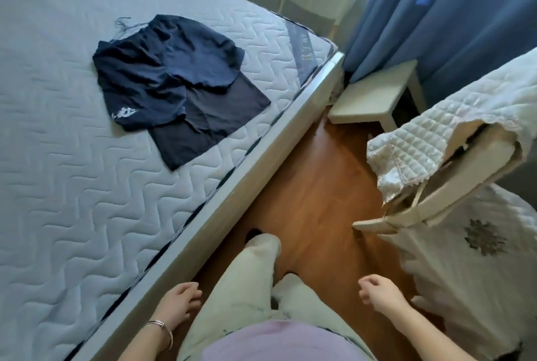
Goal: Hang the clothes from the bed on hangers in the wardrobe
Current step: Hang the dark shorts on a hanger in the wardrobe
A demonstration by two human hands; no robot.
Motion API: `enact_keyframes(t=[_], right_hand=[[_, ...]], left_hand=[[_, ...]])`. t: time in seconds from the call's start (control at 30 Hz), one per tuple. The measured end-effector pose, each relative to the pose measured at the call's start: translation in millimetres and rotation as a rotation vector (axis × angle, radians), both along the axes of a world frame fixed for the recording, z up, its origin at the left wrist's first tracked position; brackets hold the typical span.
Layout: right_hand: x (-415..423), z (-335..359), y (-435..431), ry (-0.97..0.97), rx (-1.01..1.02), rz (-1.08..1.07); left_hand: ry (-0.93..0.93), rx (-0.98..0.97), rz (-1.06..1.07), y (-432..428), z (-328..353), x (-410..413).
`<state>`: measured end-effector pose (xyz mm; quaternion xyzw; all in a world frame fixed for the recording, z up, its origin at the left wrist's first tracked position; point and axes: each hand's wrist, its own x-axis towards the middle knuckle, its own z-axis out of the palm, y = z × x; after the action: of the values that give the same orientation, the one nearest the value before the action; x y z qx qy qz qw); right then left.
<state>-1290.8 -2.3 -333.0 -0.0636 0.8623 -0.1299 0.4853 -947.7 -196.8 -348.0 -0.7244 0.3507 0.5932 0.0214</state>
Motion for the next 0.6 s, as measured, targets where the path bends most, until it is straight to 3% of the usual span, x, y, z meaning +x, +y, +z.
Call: enact_keyframes(t=[0.2, 0.33, 0.6], right_hand=[[-31.7, -1.6, -138.3, -0.023, -0.128, 0.125], [-38.2, -0.7, -195.6, -0.035, -0.063, 0.258], [-68.0, 8.3, -284.3, 0.012, 0.027, 0.425]], left_hand=[[-0.145, 0.117, -0.008, -40.0, -23.7, 7.7], [-0.096, 0.122, -0.032, -93.5, -25.9, -8.7], [0.079, 0.004, 0.243, -213.8, -9.7, -51.7]])
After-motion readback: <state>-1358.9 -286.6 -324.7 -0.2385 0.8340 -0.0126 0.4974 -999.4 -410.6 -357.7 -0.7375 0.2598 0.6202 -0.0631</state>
